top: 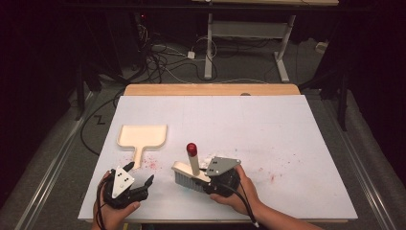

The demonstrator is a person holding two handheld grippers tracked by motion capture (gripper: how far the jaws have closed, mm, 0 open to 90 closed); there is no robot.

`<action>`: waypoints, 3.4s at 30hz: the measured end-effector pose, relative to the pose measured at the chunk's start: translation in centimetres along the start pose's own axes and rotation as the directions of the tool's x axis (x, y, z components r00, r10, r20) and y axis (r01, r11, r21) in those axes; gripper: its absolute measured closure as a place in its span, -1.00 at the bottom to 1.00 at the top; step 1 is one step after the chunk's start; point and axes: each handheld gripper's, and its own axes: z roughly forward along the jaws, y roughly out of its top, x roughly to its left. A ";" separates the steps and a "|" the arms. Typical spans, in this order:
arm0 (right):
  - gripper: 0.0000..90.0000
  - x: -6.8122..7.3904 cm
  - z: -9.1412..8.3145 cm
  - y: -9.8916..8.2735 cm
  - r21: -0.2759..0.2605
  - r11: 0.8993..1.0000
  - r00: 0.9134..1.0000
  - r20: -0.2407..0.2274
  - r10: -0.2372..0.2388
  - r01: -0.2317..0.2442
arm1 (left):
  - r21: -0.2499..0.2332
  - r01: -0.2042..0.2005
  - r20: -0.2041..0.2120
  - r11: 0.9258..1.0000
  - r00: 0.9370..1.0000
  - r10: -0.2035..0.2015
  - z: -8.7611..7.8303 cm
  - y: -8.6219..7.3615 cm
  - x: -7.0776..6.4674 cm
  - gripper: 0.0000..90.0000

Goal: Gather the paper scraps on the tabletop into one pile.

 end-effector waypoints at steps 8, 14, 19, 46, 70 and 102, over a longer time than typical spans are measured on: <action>0.51 -2.6 -2.1 -0.4 -0.034 0.998 0.997 0.050 0.055 -0.054 | 0.026 -0.033 0.027 0.999 0.999 0.032 0.5 0.2 -0.6 -0.52; 0.51 -3.1 -4.8 1.8 -0.109 0.994 1.000 0.023 0.013 -0.010 | 0.031 -0.033 0.029 0.999 0.999 0.032 0.7 0.1 -0.6 -0.52; 0.51 -5.0 -5.7 3.4 -0.125 0.992 0.997 0.066 -0.027 0.035 | 0.037 -0.036 0.036 0.999 0.999 0.035 0.7 0.1 -0.6 -0.52; 0.50 -5.0 0.7 -0.3 0.043 0.999 0.957 0.290 0.001 -0.015 | 0.057 -0.059 0.047 0.997 0.997 0.056 1.1 0.1 -0.8 -0.52; 0.51 -8.1 -7.0 -1.7 0.011 0.998 0.941 0.335 0.054 -0.061 | 0.067 -0.158 0.037 0.985 0.987 0.156 1.1 0.1 -1.5 -0.52; 0.50 -7.2 -11.9 -4.0 0.011 0.997 0.968 0.240 0.077 -0.082 | 0.067 -0.174 0.052 0.982 0.984 0.171 1.1 0.4 -2.0 -0.52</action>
